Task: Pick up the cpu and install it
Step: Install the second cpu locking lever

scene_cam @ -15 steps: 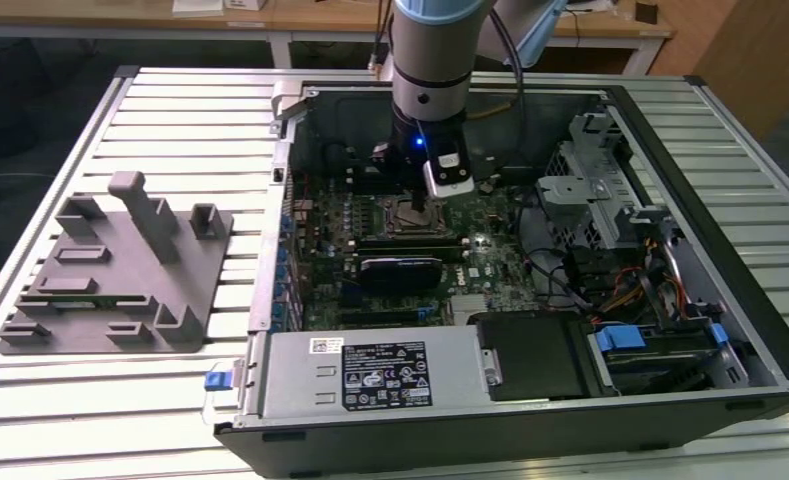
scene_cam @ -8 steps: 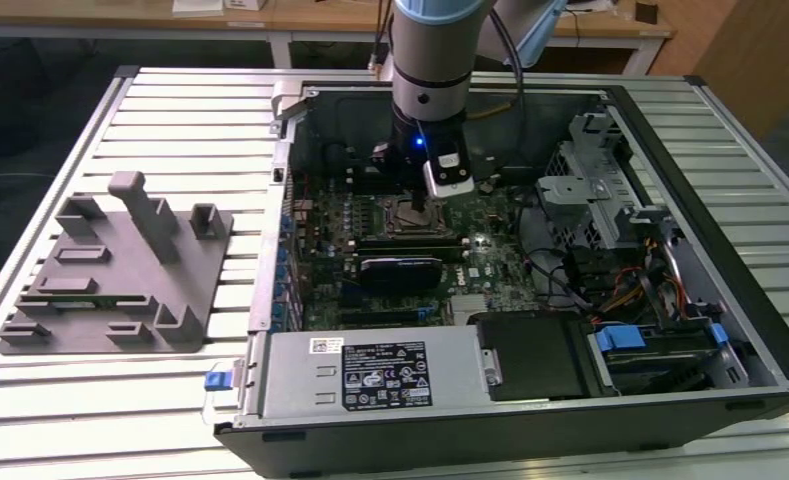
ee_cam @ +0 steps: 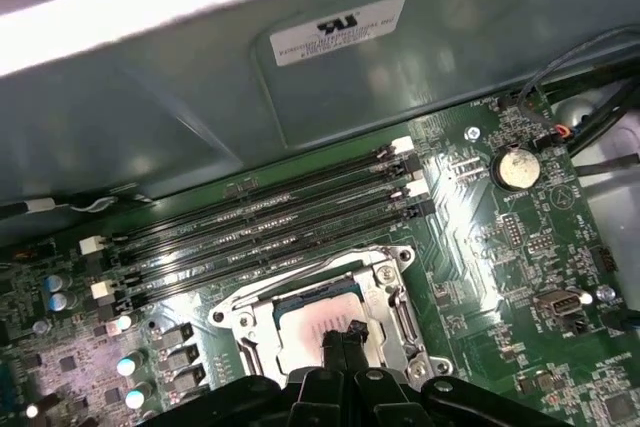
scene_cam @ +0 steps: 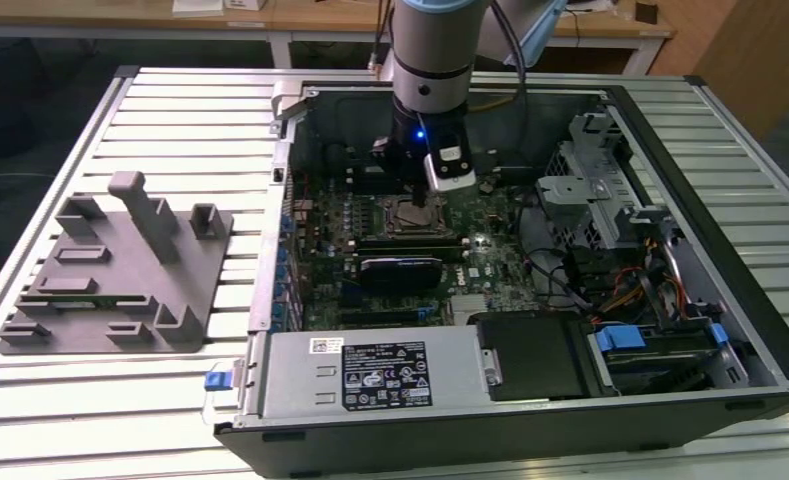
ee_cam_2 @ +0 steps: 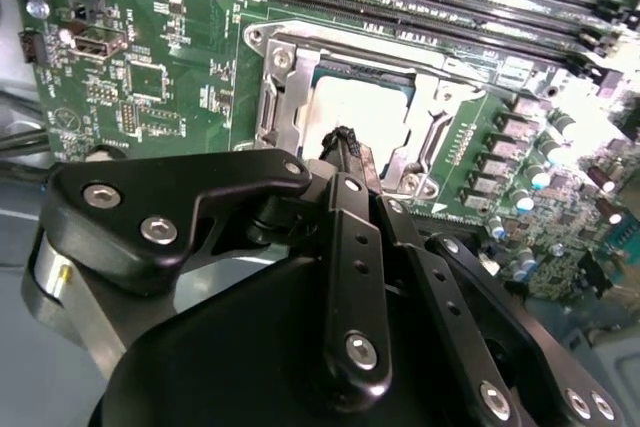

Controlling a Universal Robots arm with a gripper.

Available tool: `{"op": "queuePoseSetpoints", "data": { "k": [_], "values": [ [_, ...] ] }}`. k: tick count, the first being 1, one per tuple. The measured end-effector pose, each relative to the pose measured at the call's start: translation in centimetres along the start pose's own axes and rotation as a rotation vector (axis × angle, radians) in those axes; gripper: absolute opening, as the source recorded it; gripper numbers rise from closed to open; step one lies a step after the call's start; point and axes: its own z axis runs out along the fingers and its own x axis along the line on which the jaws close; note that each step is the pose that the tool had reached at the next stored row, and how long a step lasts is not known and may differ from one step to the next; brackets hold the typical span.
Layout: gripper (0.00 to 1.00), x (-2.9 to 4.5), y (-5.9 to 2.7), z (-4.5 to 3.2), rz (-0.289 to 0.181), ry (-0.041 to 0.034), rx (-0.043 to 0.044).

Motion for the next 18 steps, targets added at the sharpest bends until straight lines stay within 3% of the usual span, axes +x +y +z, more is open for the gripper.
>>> {"op": "queuePoseSetpoints", "data": {
  "k": [6, 12, 18],
  "values": [
    [0.11, -0.01, 0.12, -1.08, 0.0, 0.0, 0.0],
    [0.11, -0.04, 0.05, -1.12, 0.0, 0.0001, 0.0002],
    [0.11, -0.33, -0.64, -1.19, 0.0, -0.0001, 0.0004]
  ]
}}
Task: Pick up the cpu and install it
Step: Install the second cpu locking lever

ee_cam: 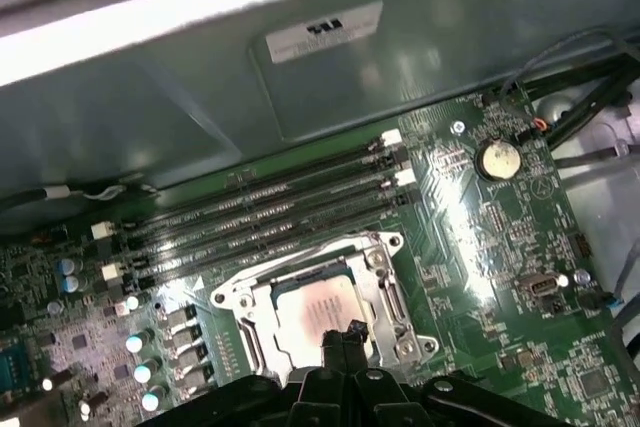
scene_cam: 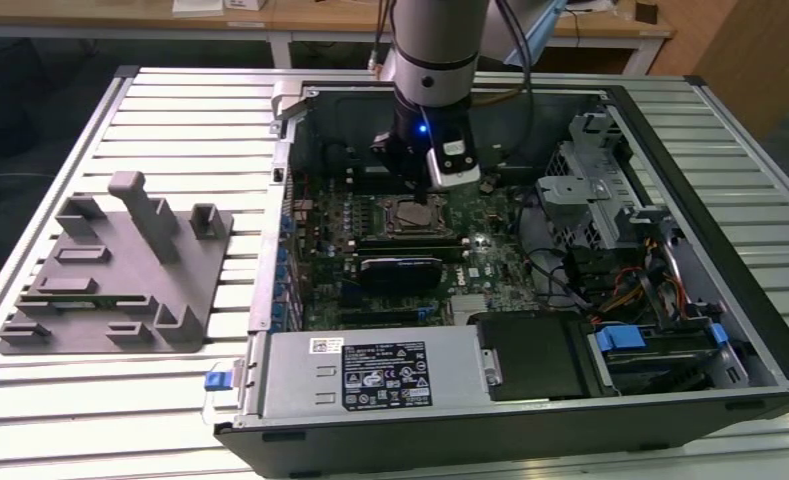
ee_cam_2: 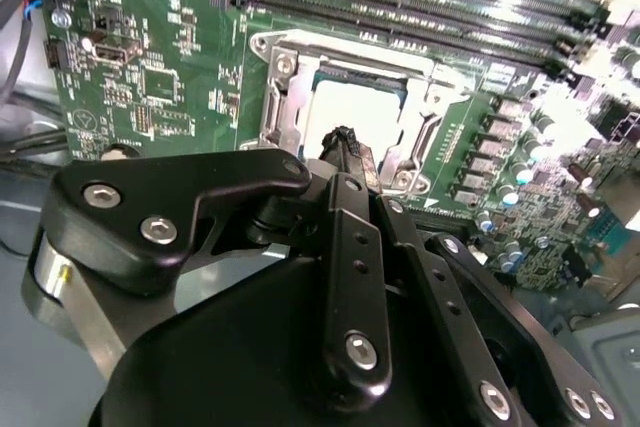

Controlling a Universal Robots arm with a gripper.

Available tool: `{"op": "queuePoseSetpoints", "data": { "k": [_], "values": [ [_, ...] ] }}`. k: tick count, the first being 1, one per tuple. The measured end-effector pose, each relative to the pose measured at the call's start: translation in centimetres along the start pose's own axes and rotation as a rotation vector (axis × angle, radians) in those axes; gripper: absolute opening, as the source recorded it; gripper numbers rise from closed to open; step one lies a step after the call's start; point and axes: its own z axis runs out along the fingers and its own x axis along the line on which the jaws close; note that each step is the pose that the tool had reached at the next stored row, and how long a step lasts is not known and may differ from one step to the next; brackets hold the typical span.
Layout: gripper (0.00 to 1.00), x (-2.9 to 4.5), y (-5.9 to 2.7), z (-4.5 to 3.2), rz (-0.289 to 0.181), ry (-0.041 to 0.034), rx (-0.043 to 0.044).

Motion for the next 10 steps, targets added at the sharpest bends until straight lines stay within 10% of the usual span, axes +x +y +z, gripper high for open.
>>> {"op": "queuePoseSetpoints", "data": {
  "k": [10],
  "values": [
    [0.11, -0.52, -1.17, -0.12, 0.0, -0.0025, 0.0071]
  ]
}}
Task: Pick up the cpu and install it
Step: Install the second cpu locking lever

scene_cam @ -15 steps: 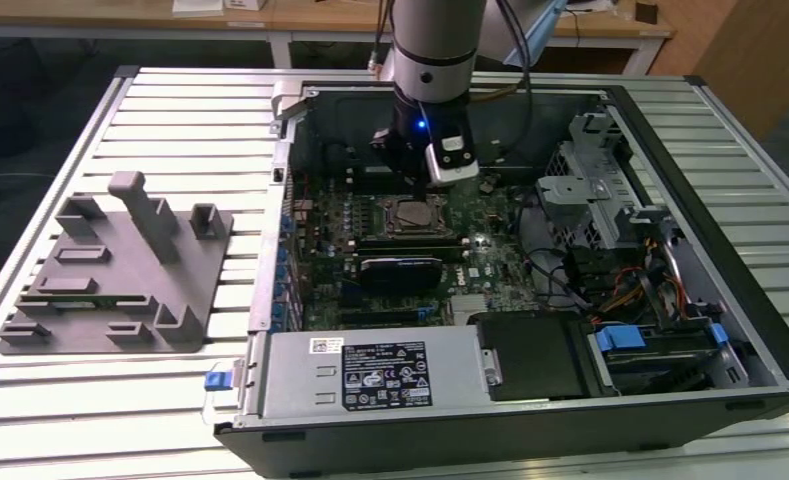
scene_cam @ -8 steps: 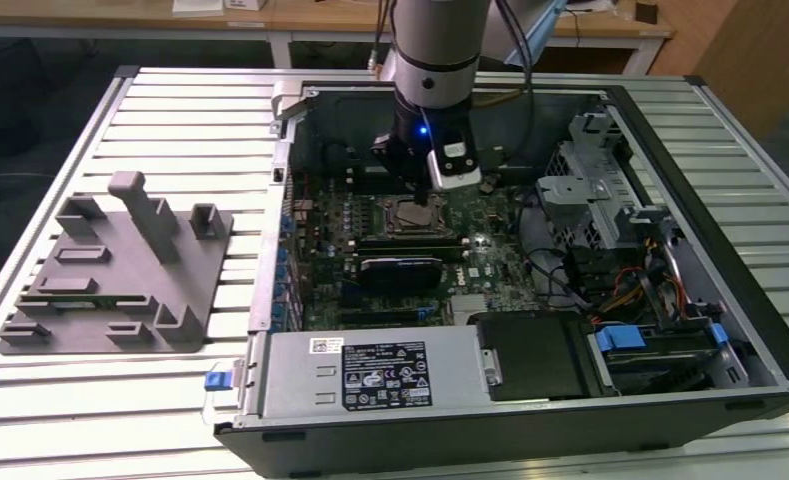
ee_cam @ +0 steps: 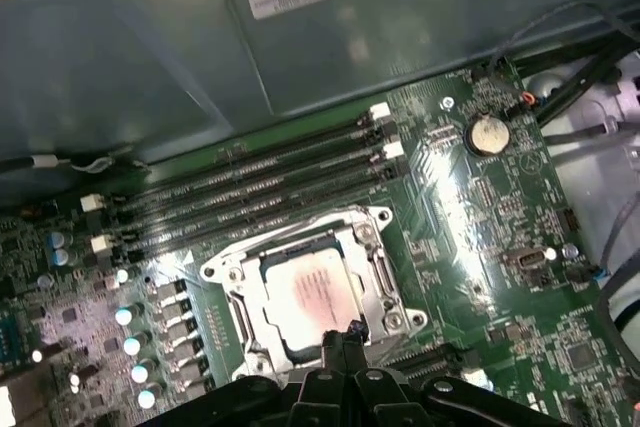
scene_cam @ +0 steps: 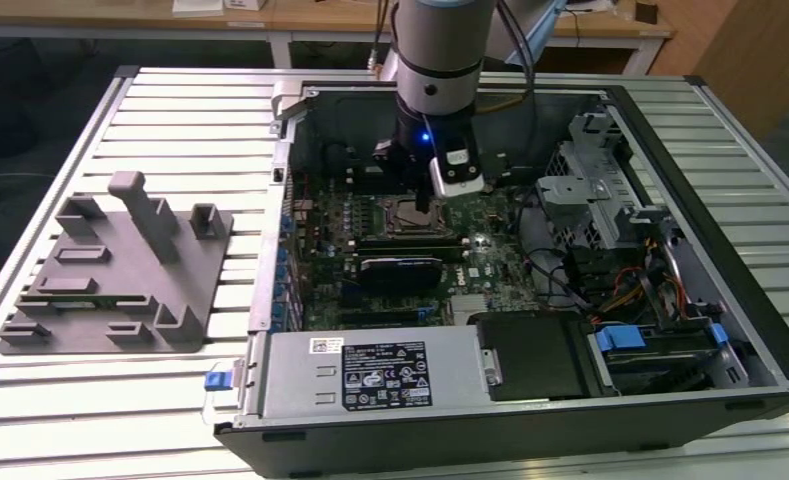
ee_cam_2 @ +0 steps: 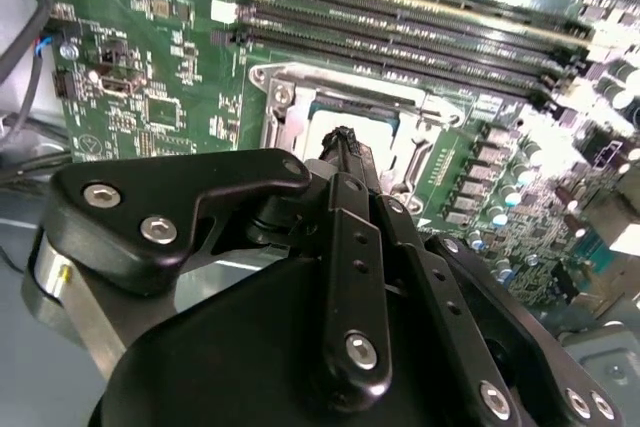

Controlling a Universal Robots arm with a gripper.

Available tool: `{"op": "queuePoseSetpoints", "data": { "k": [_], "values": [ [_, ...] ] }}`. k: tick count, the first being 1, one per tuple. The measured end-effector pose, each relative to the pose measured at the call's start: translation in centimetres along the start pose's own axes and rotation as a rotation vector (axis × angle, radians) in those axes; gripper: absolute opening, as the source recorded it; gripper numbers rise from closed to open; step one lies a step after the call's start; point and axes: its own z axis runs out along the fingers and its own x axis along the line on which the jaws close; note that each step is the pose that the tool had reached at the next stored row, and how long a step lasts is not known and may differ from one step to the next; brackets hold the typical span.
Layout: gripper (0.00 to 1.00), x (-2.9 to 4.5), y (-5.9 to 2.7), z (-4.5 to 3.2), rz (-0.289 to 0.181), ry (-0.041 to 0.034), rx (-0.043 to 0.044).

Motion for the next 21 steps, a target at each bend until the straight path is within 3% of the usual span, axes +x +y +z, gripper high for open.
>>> {"op": "queuePoseSetpoints", "data": {
  "k": [11, 17, 21],
  "values": [
    [0.11, -0.64, -1.44, -0.14, -0.001, -0.0048, 0.0141],
    [0.11, -0.84, -1.99, -0.18, -0.002, -0.0103, 0.03],
    [0.11, -0.81, -2.06, -0.16, -0.033, -0.0079, 0.0305]
  ]
}}
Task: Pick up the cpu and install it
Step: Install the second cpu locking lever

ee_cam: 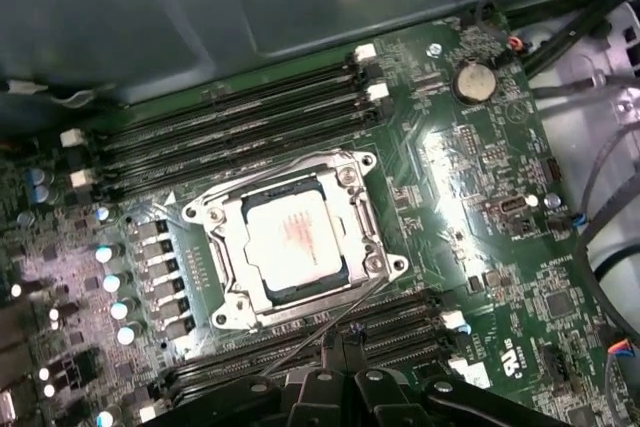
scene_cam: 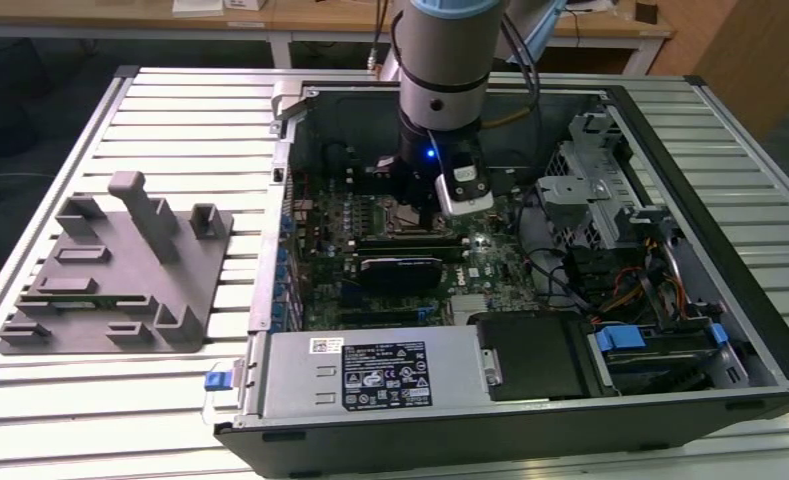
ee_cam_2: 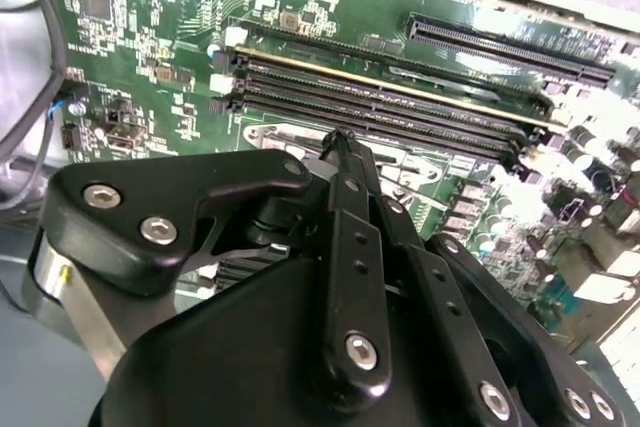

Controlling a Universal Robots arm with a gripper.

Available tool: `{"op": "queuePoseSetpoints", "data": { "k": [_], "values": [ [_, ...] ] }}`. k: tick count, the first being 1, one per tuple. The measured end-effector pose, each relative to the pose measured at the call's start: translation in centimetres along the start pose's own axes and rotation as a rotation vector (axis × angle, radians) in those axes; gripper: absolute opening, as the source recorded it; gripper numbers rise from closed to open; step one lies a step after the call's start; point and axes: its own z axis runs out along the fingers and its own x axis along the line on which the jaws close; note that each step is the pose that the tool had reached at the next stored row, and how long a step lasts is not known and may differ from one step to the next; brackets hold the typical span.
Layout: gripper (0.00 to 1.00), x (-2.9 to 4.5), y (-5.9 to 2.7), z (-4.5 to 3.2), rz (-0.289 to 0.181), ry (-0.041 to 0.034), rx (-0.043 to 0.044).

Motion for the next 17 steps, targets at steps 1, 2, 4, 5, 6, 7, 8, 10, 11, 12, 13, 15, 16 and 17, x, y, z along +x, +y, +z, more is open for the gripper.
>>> {"op": "queuePoseSetpoints", "data": {
  "k": [1, 2, 4, 5, 6, 7, 8, 10, 11, 12, 13, 15, 16, 17],
  "values": [
    [0.11, 0.01, -0.01, 0.01, -0.013, 0.0009, -0.0003],
    [0.11, 0.03, -0.02, 0.02, -0.026, 0.0019, -0.0004],
    [0.11, 0.05, -0.03, 0.05, -0.057, 0.0041, -0.0008],
    [0.11, 0.06, -0.04, 0.07, -0.072, 0.0052, -0.0011],
    [0.11, 0.07, -0.04, 0.09, -0.088, 0.0063, -0.0015],
    [0.11, 0.08, -0.04, 0.12, -0.103, 0.0074, -0.0019],
    [0.11, 0.09, -0.05, 0.14, -0.119, 0.0084, -0.0021],
    [0.11, 0.12, -0.06, 0.21, -0.151, 0.0107, -0.0028],
    [0.11, 0.15, -0.07, 0.26, -0.166, 0.0117, -0.0031],
    [0.11, 0.18, -0.08, 0.29, -0.181, 0.0127, -0.0032],
    [0.11, 0.23, -0.1, 0.32, -0.193, 0.0137, -0.0035],
    [0.11, 0.39, -0.16, 0.37, -0.212, 0.015, -0.0038],
    [0.11, 0.51, -0.19, 0.39, -0.218, 0.0154, -0.0039],
    [0.11, 0.66, -0.24, 0.42, -0.223, 0.0157, -0.0041]
  ]
}}
